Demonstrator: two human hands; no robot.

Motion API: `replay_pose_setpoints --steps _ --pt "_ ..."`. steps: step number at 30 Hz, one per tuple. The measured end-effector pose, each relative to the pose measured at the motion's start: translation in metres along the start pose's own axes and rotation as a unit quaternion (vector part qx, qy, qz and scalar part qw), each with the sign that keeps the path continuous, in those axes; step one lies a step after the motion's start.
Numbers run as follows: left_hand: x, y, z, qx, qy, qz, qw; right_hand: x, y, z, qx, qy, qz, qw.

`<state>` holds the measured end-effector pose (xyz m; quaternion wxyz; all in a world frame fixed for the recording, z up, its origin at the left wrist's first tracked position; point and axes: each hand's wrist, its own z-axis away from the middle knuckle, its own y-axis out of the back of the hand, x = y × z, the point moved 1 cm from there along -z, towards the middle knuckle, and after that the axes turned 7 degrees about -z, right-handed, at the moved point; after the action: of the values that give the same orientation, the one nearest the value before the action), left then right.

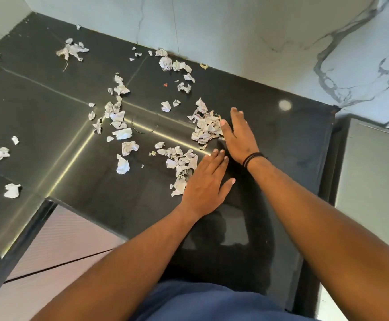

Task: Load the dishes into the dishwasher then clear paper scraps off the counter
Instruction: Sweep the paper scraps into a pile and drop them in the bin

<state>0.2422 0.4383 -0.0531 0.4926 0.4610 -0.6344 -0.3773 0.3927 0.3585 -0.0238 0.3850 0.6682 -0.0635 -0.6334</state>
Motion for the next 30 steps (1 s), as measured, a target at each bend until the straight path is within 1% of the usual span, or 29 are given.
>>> replay_pose_setpoints --steps 3,5,8,11,15,17,19,20,21,22,24,26,30 --pt "-0.007 0.004 0.024 0.005 -0.016 -0.011 1.0 0.006 -0.017 0.017 0.018 0.007 0.081 0.997" --pt "-0.014 0.009 0.037 -0.032 -0.008 -0.029 0.999 -0.003 -0.03 0.022 0.026 0.002 0.099 0.995" --pt "-0.028 0.015 0.047 -0.097 0.009 -0.06 0.993 -0.018 -0.051 0.025 0.006 -0.005 0.135 0.991" --pt "-0.051 0.027 0.053 -0.11 0.023 -0.084 0.99 -0.031 -0.07 0.025 -0.016 -0.009 0.161 0.987" --pt "-0.088 0.042 0.054 -0.149 0.005 -0.094 0.984 -0.047 -0.089 0.024 -0.054 0.008 0.14 0.989" --pt "-0.098 0.049 0.049 -0.156 -0.008 -0.079 0.985 -0.051 -0.092 0.026 -0.052 0.017 0.07 0.996" --pt "-0.101 0.056 0.047 -0.124 -0.017 -0.057 0.99 -0.052 -0.089 0.038 -0.011 0.003 -0.025 1.0" --pt "-0.101 0.06 0.048 -0.089 -0.024 -0.047 0.995 -0.049 -0.088 0.047 0.017 -0.008 -0.041 0.999" --pt "-0.1 0.064 0.051 -0.047 -0.029 -0.039 0.998 -0.046 -0.088 0.059 0.04 -0.017 -0.022 0.999" --pt "-0.1 0.065 0.057 -0.011 -0.027 -0.032 0.999 -0.043 -0.09 0.072 0.054 -0.021 0.023 0.998" --pt "-0.103 0.065 0.073 0.026 -0.016 -0.024 0.999 -0.041 -0.101 0.095 0.057 -0.017 0.133 0.989" --pt "-0.108 0.064 0.087 0.028 -0.003 -0.035 0.999 -0.046 -0.117 0.107 0.044 -0.015 0.2 0.979" --pt "-0.131 0.071 0.096 0.021 0.071 -0.086 0.994 -0.066 -0.149 0.104 0.033 -0.02 0.243 0.969"
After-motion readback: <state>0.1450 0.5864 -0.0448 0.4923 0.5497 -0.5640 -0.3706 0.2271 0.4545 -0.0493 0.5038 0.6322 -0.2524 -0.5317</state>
